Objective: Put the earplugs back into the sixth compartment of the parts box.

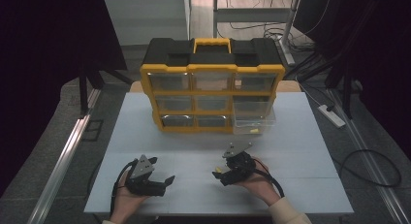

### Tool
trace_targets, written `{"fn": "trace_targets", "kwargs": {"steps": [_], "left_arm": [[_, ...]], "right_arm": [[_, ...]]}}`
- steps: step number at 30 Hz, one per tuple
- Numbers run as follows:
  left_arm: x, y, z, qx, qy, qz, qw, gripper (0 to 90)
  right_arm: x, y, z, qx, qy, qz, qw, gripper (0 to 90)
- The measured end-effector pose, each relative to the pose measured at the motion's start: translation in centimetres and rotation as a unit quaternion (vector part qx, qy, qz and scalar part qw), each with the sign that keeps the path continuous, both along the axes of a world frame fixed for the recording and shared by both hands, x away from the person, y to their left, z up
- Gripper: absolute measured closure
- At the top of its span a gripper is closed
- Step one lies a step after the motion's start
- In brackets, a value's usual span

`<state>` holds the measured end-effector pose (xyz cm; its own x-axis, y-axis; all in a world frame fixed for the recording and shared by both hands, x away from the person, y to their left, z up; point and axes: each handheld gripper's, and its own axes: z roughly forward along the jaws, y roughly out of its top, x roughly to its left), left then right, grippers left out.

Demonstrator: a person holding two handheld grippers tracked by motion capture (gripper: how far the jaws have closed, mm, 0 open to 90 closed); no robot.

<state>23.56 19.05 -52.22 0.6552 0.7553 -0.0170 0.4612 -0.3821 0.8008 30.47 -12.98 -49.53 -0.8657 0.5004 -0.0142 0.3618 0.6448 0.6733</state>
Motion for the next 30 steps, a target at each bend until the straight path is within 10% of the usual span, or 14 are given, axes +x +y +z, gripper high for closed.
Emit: {"fn": "trace_targets", "kwargs": {"steps": [20, 30], "left_arm": [[0.0, 0.0, 0.0, 0.001, 0.001, -0.003, 1.0000, 8.4], [0.0, -0.1, -0.1, 0.002, 0.002, -0.004, 1.0000, 8.4]], "right_arm": [[0.8, 1.0, -2.0, -0.049, 0.024, -0.005, 0.9985, 24.1], [0.8, 1.3, -2.3, -0.056, 0.037, 0.005, 0.9977, 41.1]]}}
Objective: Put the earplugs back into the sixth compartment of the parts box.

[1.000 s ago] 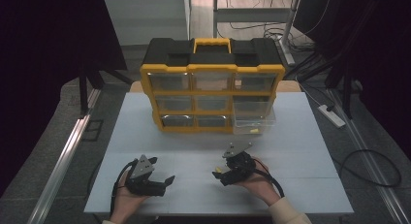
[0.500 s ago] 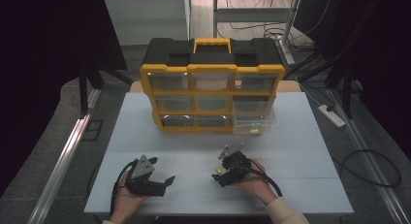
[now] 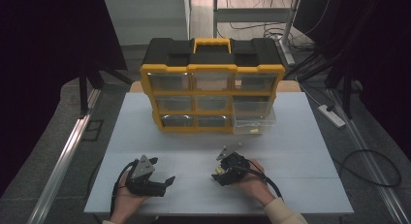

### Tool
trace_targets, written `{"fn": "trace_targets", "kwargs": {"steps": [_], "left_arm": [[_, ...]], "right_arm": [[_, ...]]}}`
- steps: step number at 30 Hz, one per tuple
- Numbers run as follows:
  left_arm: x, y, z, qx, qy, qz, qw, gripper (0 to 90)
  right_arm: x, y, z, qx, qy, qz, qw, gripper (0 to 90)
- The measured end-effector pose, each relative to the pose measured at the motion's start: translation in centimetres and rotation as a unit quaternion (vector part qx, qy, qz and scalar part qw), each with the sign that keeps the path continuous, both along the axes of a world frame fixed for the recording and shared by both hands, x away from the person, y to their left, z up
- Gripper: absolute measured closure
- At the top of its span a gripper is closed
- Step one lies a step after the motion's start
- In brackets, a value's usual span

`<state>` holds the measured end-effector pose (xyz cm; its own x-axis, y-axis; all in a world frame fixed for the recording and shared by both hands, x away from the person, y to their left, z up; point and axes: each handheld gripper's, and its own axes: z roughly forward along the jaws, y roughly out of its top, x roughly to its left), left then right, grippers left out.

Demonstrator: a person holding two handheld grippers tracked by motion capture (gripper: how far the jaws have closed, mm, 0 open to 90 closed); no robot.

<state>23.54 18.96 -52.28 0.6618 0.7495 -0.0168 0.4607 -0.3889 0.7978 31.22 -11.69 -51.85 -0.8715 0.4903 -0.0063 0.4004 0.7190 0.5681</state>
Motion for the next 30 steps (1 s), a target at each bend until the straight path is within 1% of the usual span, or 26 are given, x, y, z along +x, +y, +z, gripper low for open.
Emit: {"fn": "trace_targets", "kwargs": {"steps": [3, 6, 10, 11, 14, 15, 17, 18, 19, 20, 23, 25, 30], "left_arm": [[0.0, 0.0, 0.0, 0.000, -0.001, 0.000, 1.0000, 8.5], [0.0, 0.0, 0.0, 0.000, -0.002, 0.000, 1.0000, 8.6], [0.0, 0.0, 0.0, 0.000, -0.003, 0.001, 1.0000, 8.8], [-0.1, 0.0, 0.0, 0.000, -0.002, 0.001, 1.0000, 8.9], [0.0, 0.0, 0.0, 0.000, -0.003, 0.000, 1.0000, 8.9], [0.0, 0.0, 0.0, 0.001, -0.004, 0.000, 1.0000, 8.9], [0.0, 0.0, 0.0, 0.001, -0.003, 0.000, 1.0000, 9.0], [0.0, 0.0, 0.0, 0.001, -0.003, 0.000, 1.0000, 9.0], [0.0, 0.1, 0.0, 0.001, -0.003, 0.000, 1.0000, 9.0], [0.0, 0.1, 0.0, 0.001, -0.003, 0.000, 1.0000, 9.0], [0.0, 0.0, 0.0, 0.001, -0.003, 0.000, 1.0000, 9.0], [0.0, 0.0, 0.0, 0.001, -0.003, 0.000, 1.0000, 9.0], [-0.1, 0.0, 0.0, 0.002, -0.004, 0.000, 1.0000, 9.1]], "right_arm": [[-0.1, 0.1, 0.0, -0.005, -0.005, -0.003, 1.0000, 47.1], [0.0, -0.1, 0.1, -0.001, -0.003, -0.010, 0.9999, 60.5], [0.0, -0.1, 0.1, 0.003, -0.002, -0.003, 1.0000, 76.7], [0.0, -0.1, 0.1, 0.003, -0.002, 0.000, 1.0000, 78.6], [-0.1, -0.1, 0.2, 0.004, 0.000, 0.003, 1.0000, 79.8], [0.0, -0.2, 0.3, 0.009, -0.001, 0.004, 0.9999, 79.9], [-0.1, -0.3, 0.6, 0.018, -0.007, 0.003, 0.9998, 80.0], [-0.1, -0.4, 0.9, 0.025, -0.013, 0.002, 0.9996, 80.0], [-0.2, -0.6, 1.4, 0.036, -0.024, 0.000, 0.9990, 80.0], [-0.3, -0.7, 1.6, 0.042, -0.026, -0.002, 0.9988, 80.1], [-0.5, -1.3, 2.5, 0.076, -0.037, -0.002, 0.9964, 80.2], [-0.5, -1.5, 2.9, 0.089, -0.044, -0.002, 0.9950, 80.1], [-0.7, -2.4, 4.2, 0.127, -0.066, -0.006, 0.9897, 80.3]]}}
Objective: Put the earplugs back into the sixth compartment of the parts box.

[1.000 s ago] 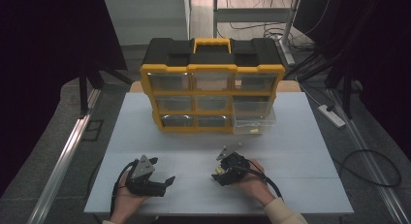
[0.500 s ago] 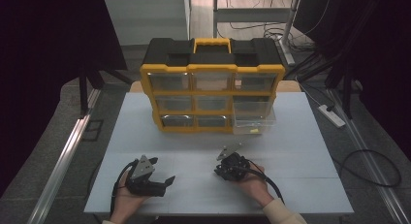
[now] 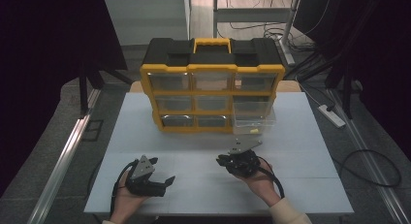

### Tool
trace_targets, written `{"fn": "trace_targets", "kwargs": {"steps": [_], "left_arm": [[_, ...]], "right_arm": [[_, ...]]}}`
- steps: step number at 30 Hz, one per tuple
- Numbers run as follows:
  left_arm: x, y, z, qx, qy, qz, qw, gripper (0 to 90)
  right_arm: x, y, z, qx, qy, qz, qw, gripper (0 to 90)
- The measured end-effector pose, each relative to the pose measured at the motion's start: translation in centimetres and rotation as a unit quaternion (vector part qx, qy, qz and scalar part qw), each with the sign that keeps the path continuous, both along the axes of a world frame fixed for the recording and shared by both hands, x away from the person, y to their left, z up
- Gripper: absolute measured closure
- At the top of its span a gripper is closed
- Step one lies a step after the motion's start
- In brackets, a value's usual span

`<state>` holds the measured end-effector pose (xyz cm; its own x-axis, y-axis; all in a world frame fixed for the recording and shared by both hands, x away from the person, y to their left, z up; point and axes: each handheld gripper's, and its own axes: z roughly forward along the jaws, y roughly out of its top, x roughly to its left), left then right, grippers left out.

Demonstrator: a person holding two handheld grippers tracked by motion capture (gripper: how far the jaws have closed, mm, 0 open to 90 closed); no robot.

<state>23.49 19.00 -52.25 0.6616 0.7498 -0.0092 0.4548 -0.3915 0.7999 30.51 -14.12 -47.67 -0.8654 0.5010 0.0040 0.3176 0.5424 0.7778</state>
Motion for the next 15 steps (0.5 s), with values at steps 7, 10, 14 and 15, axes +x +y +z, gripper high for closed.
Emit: {"fn": "trace_targets", "kwargs": {"steps": [7, 10, 14, 15], "left_arm": [[0.0, 0.0, 0.0, 0.000, 0.000, 0.001, 1.0000, 9.1], [0.0, 0.0, 0.0, 0.000, 0.000, 0.000, 1.0000, 9.0], [0.0, 0.0, 0.0, 0.000, 0.001, 0.000, 1.0000, 9.1], [0.0, 0.0, 0.0, 0.000, 0.001, 0.000, 1.0000, 9.1]], "right_arm": [[0.1, -1.2, 1.1, 0.042, -0.014, -0.008, 0.9990, 80.5], [0.0, -1.5, 1.6, 0.053, -0.017, -0.012, 0.9984, 80.5], [-0.1, -1.9, 2.2, 0.067, -0.022, -0.014, 0.9974, 80.5], [-0.1, -1.9, 2.3, 0.068, -0.023, -0.015, 0.9973, 80.5]]}}
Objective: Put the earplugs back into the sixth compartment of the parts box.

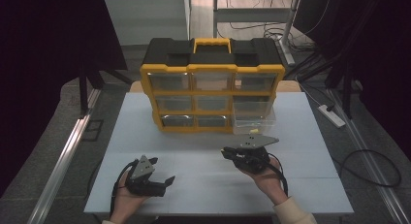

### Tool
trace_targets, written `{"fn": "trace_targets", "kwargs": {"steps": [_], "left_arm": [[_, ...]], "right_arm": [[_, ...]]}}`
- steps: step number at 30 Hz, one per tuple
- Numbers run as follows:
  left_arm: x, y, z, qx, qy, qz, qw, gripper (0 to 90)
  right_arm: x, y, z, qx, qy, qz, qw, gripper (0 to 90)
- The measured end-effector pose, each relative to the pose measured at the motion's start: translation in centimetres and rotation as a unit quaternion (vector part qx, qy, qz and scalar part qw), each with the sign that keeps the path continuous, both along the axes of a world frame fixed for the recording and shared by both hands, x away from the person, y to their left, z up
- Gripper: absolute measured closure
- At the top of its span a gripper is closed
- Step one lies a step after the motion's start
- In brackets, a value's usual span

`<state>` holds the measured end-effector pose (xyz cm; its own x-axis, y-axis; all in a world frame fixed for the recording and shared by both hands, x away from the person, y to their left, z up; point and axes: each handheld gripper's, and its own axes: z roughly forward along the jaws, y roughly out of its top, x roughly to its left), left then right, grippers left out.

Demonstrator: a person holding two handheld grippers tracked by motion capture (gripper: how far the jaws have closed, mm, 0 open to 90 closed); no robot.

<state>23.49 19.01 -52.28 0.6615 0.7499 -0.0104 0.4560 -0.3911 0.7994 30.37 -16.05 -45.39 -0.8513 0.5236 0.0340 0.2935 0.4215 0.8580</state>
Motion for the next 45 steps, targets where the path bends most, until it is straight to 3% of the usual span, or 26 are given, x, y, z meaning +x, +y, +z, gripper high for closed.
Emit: {"fn": "trace_targets", "kwargs": {"steps": [20, 27, 45], "left_arm": [[0.0, 0.0, 0.0, -0.001, -0.001, -0.002, 1.0000, 9.8], [0.0, 0.0, 0.0, 0.000, -0.001, -0.003, 1.0000, 9.8], [0.0, 0.1, 0.1, -0.005, -0.002, -0.004, 1.0000, 9.7]], "right_arm": [[-0.6, -1.4, 2.8, 0.046, -0.037, -0.012, 0.9982, 80.9], [-0.7, -2.1, 4.0, 0.070, -0.045, -0.019, 0.9963, 80.9], [-0.6, -2.8, 7.7, 0.093, -0.085, -0.036, 0.9914, 81.0]]}}
